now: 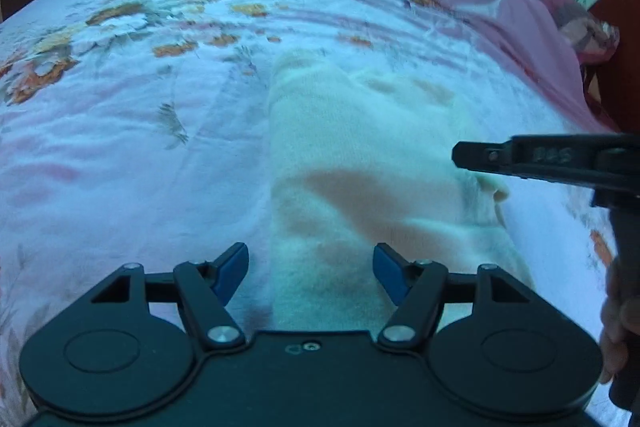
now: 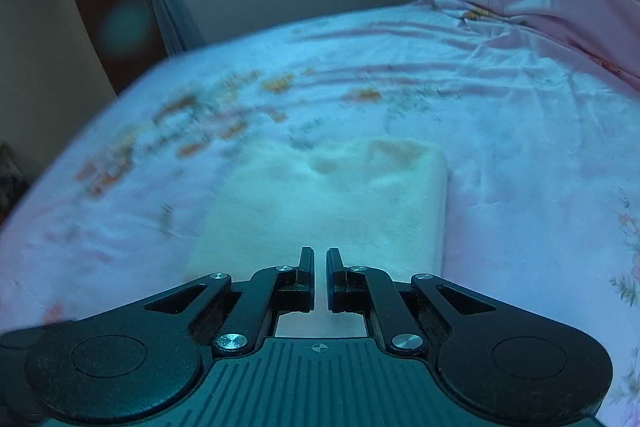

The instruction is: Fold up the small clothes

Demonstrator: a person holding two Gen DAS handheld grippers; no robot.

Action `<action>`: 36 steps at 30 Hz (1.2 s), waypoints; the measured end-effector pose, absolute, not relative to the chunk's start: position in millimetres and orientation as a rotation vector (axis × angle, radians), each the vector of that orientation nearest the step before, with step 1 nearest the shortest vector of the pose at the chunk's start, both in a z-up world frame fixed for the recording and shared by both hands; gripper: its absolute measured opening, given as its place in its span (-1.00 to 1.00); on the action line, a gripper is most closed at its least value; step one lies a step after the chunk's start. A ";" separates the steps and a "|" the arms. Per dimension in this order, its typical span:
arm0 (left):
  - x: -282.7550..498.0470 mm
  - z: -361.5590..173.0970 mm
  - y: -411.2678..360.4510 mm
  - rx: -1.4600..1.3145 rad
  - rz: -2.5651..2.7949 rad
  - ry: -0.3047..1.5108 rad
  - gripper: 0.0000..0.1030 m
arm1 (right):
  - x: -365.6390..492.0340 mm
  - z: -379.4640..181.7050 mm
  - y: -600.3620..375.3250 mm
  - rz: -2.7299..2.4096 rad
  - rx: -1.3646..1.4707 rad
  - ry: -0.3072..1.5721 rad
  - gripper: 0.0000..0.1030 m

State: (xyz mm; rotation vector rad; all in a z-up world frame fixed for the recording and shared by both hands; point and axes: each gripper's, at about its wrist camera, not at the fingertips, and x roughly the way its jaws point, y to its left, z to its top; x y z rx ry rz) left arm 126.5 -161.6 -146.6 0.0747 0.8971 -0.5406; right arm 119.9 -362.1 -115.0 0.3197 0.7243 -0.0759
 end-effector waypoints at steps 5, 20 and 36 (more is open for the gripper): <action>119.1 -160.0 -169.3 0.102 -0.577 0.902 0.33 | 112.4 -155.1 -355.7 -0.136 0.079 0.806 -0.92; 139.1 -130.0 -165.1 0.117 -0.553 0.894 0.48 | 97.0 -129.2 -370.9 -0.132 0.260 0.805 -0.77; 196.2 -160.4 -151.9 -0.089 -0.609 1.040 0.47 | 97.1 -148.1 -433.0 -0.117 0.658 0.783 0.82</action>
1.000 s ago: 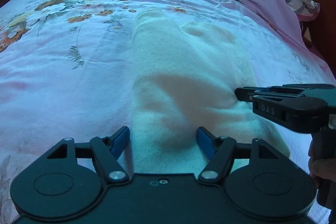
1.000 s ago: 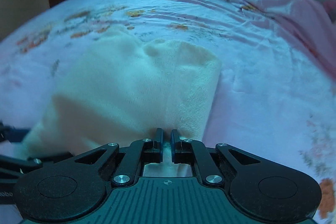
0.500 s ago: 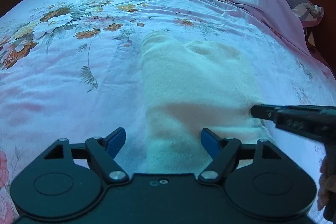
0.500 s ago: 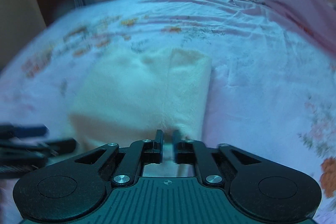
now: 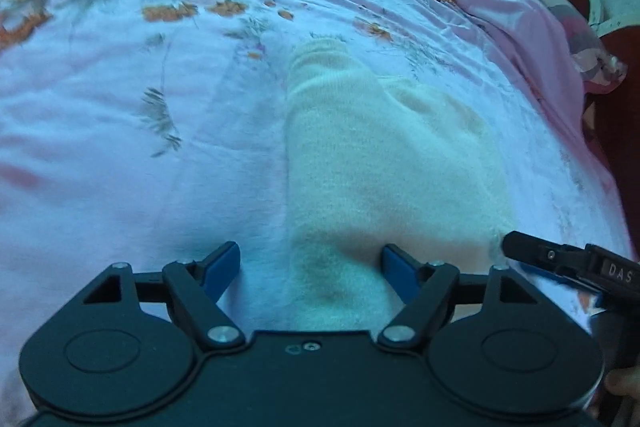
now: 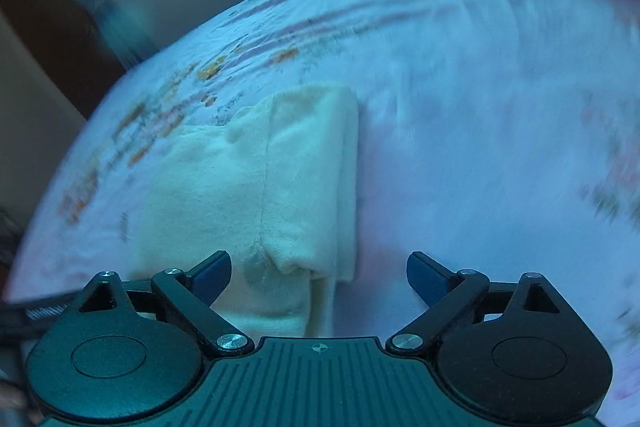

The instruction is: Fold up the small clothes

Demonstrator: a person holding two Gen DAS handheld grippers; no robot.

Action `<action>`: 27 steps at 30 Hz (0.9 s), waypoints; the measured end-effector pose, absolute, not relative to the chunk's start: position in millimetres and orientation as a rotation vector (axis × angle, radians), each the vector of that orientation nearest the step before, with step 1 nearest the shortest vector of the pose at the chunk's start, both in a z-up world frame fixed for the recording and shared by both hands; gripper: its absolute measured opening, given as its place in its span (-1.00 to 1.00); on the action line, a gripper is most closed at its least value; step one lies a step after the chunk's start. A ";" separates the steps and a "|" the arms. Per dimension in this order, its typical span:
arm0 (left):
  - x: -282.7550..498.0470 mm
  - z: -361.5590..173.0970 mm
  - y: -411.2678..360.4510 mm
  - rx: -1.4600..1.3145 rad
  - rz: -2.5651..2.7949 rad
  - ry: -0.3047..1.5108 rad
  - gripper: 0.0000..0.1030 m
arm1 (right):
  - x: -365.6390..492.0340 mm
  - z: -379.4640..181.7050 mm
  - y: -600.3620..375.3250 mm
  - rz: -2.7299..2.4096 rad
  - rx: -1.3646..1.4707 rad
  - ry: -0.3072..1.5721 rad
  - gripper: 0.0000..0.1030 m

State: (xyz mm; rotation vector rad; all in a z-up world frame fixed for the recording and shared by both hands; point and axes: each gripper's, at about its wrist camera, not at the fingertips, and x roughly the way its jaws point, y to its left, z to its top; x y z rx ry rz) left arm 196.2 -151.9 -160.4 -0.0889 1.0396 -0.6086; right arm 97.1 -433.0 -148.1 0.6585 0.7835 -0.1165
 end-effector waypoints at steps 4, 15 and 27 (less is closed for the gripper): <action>202.3 -168.8 -154.2 -0.127 -0.652 1.041 0.46 | 108.2 -158.0 -442.9 -0.072 0.761 0.755 0.82; 203.4 -170.7 -158.4 -0.222 -0.701 1.012 -0.46 | 140.0 -163.6 -429.7 -0.001 0.735 0.729 -0.32; 194.5 -70.8 -92.9 -0.202 -0.668 0.754 -0.53 | 145.8 -59.3 -344.6 0.162 0.544 0.514 -0.38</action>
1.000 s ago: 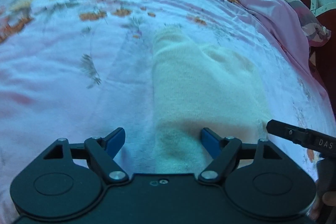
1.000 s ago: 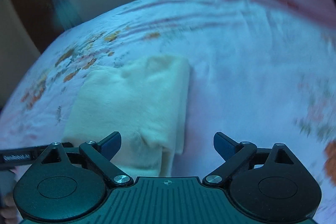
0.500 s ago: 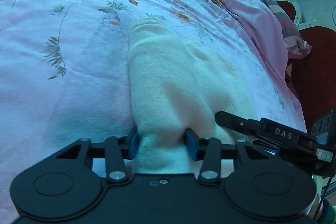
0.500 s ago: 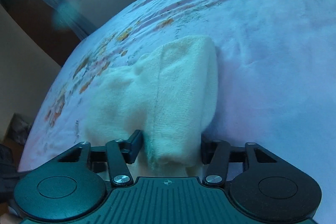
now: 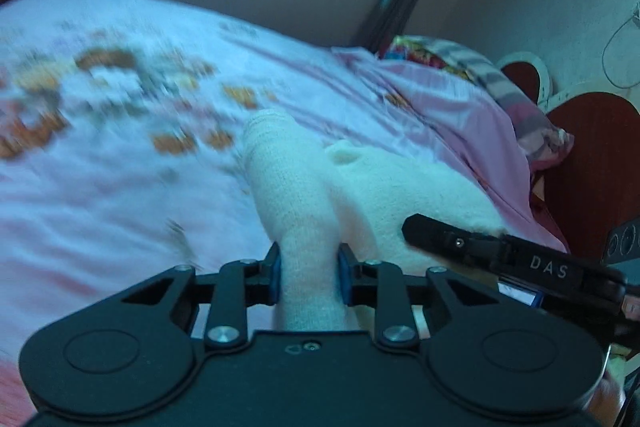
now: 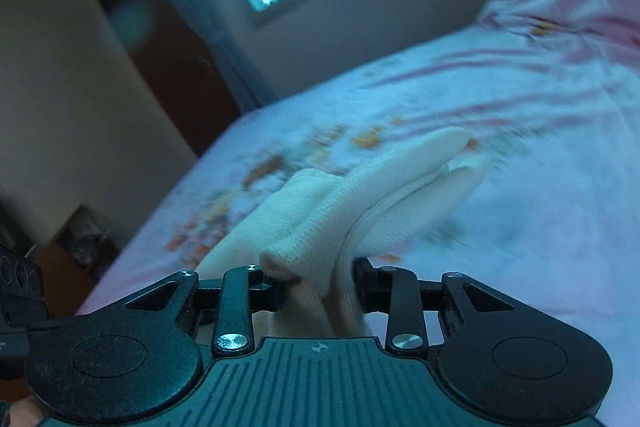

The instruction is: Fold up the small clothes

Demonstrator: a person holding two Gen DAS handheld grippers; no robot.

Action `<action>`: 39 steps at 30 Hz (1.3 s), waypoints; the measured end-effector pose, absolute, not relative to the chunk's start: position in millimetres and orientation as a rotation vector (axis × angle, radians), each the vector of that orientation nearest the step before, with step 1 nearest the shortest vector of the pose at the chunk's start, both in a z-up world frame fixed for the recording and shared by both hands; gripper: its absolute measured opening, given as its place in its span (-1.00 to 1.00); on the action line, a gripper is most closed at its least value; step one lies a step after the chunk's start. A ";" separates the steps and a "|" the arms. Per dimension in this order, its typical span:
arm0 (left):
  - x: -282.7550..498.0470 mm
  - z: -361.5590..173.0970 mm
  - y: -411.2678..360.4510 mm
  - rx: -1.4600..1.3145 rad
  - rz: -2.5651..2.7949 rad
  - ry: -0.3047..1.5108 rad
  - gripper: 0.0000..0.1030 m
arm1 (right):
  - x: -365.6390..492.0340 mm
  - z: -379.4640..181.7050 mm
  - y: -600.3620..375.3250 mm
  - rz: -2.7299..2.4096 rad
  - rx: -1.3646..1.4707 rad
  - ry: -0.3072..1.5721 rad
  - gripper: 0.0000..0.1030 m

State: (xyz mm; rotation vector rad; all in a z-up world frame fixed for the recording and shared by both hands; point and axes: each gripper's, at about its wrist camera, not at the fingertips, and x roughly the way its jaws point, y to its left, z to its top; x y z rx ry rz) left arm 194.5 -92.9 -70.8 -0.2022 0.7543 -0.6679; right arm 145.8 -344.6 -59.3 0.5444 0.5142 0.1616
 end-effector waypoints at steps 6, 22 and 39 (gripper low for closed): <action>194.7 -61.5 -52.0 -0.207 -0.614 0.730 -0.53 | 159.4 -46.7 -296.6 0.221 0.499 0.509 -0.38; 198.8 -152.5 -32.2 -0.099 -0.471 0.885 -0.26 | 172.5 -124.7 -295.3 0.014 0.369 0.708 -0.38; 149.4 -151.1 -37.0 0.065 -0.448 0.852 -0.13 | 157.4 -156.0 -235.9 0.087 0.192 0.791 -0.39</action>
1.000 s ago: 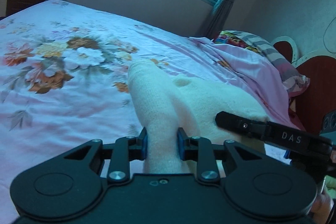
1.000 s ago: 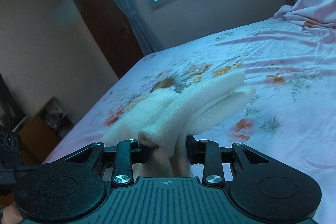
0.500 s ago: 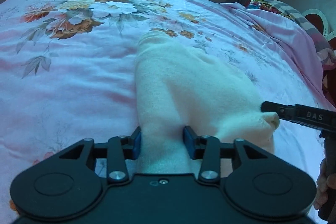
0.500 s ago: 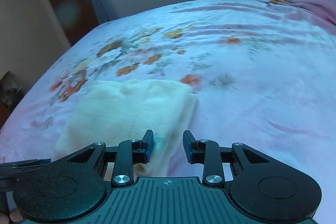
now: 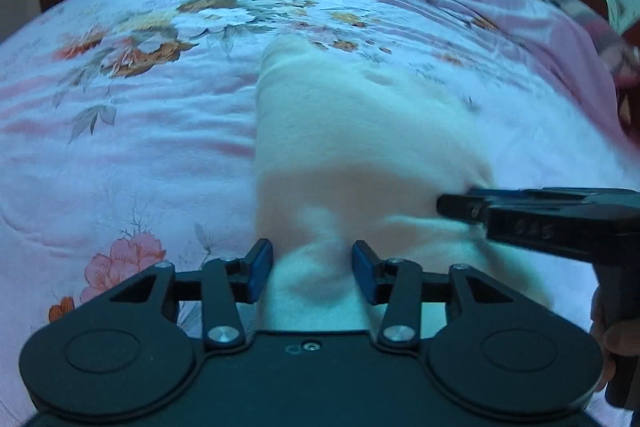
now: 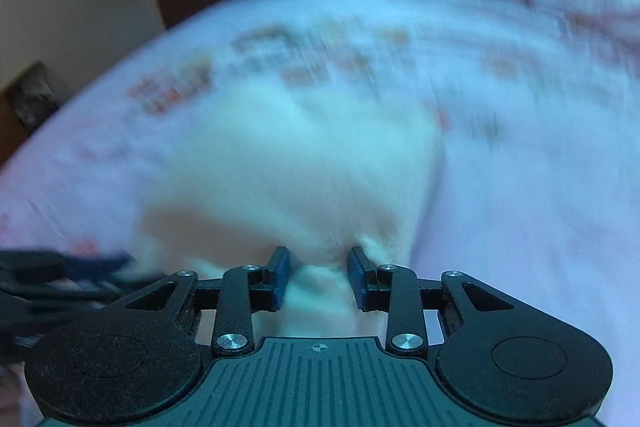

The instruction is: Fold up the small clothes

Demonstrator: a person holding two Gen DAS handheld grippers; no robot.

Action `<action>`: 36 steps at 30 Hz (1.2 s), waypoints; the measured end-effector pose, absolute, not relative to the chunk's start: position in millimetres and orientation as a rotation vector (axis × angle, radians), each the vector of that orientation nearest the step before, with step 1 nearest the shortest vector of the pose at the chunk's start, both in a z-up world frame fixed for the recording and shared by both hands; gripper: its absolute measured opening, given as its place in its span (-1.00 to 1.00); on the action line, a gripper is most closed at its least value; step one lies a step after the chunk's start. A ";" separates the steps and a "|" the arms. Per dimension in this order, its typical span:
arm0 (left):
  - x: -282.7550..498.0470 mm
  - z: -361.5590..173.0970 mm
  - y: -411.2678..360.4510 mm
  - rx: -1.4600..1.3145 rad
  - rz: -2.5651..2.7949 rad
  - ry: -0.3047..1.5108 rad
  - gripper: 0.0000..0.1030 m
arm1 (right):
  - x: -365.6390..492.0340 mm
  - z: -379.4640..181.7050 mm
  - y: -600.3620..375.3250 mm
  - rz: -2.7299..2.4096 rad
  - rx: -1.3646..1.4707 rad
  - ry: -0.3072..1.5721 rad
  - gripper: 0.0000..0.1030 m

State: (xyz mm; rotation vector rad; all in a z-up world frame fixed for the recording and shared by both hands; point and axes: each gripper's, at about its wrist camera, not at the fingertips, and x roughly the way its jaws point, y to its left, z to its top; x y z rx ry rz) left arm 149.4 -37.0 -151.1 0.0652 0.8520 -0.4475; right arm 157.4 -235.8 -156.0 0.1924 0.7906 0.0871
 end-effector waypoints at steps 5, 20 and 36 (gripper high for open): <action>147.9 -139.8 -37.2 0.074 -0.441 0.877 -0.09 | 155.1 -141.9 -229.6 0.082 0.185 0.781 -0.38; 109.2 -118.4 -35.3 0.065 -0.359 0.897 0.56 | 77.3 -125.7 -233.3 0.034 0.263 0.759 -0.01; -10.0 -32.4 -9.7 0.171 -0.295 0.718 0.97 | -62.9 -60.0 -217.8 0.116 0.352 0.692 0.93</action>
